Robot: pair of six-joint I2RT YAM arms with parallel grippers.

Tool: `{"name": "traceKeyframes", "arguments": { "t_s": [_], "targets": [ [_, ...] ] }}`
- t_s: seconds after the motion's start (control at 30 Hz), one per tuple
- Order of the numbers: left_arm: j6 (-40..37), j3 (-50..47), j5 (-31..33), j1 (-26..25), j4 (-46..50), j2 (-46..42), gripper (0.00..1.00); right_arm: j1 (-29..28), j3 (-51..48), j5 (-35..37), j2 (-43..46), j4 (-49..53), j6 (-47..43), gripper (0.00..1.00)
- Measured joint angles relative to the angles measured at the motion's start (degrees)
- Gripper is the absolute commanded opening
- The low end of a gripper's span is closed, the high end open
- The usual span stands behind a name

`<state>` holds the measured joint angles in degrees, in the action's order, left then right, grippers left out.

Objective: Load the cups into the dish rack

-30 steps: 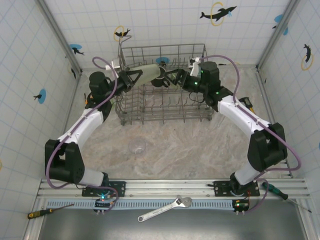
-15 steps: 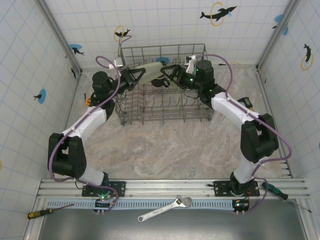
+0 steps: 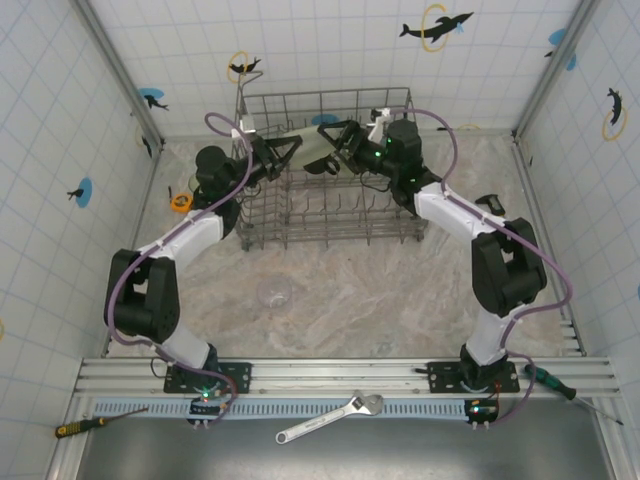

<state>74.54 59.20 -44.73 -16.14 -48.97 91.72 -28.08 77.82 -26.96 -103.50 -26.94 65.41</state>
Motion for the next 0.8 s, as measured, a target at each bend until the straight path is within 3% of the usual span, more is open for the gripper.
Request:
{"name": "traceKeyframes", "arguments": {
  "t_s": [0.2,0.5,0.6,0.8],
  "targets": [
    [5.46,-1.22,-0.55,-0.11,-8.46,3.67,0.0,-0.52,1.2,1.9,-1.16,0.61,3.52,0.83],
    [10.14,-1.44,-0.92,-0.37,-14.99,6.49,0.0,-0.92,1.62,4.24,-1.2,0.61,7.23,0.46],
    [9.66,-1.44,-0.85,-0.44,-14.62,6.47,0.11,-0.92,1.62,4.42,-1.22,0.66,7.23,0.38],
    [3.91,-0.46,-0.92,-1.22,-7.52,5.16,0.47,-0.7,1.6,5.27,-1.22,2.43,6.16,0.32]
  ]
}}
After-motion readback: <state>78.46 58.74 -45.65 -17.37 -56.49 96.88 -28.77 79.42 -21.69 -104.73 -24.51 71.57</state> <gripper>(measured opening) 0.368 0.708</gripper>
